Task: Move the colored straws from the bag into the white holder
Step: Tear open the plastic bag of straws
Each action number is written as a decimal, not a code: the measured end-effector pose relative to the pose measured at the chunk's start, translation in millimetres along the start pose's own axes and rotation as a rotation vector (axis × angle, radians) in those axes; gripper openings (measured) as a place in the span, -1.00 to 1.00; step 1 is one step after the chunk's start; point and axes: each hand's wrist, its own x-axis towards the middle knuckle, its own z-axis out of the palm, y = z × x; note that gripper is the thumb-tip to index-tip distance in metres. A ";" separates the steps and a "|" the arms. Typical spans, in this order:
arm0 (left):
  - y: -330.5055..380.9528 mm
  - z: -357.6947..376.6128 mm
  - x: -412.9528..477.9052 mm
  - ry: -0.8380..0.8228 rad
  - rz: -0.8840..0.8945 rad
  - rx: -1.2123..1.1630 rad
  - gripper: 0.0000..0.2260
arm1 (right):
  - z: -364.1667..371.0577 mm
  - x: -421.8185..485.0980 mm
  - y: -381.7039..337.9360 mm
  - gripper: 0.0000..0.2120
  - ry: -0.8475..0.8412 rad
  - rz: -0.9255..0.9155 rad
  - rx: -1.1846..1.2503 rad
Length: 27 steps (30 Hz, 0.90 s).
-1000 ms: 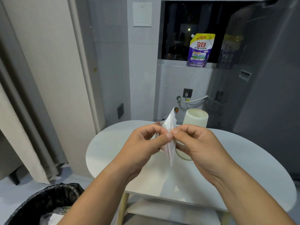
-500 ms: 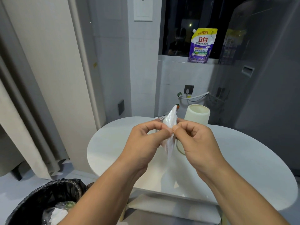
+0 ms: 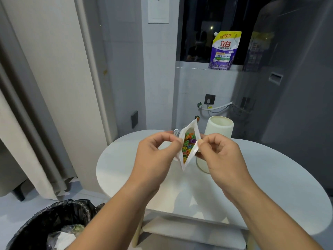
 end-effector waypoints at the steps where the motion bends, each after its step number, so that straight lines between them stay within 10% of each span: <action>1: -1.8 2.6 -1.4 0.004 0.024 0.027 -0.87 | 1.5 -0.3 0.8 -0.84 0.000 -0.013 0.007; 15: -15.5 10.2 -3.2 0.043 0.147 0.105 -0.93 | 2.9 2.6 1.1 -0.68 0.045 0.010 0.166; 27: -20.7 5.8 7.3 0.099 -0.602 -0.453 -0.71 | -8.6 9.4 10.2 -0.74 0.020 0.162 0.451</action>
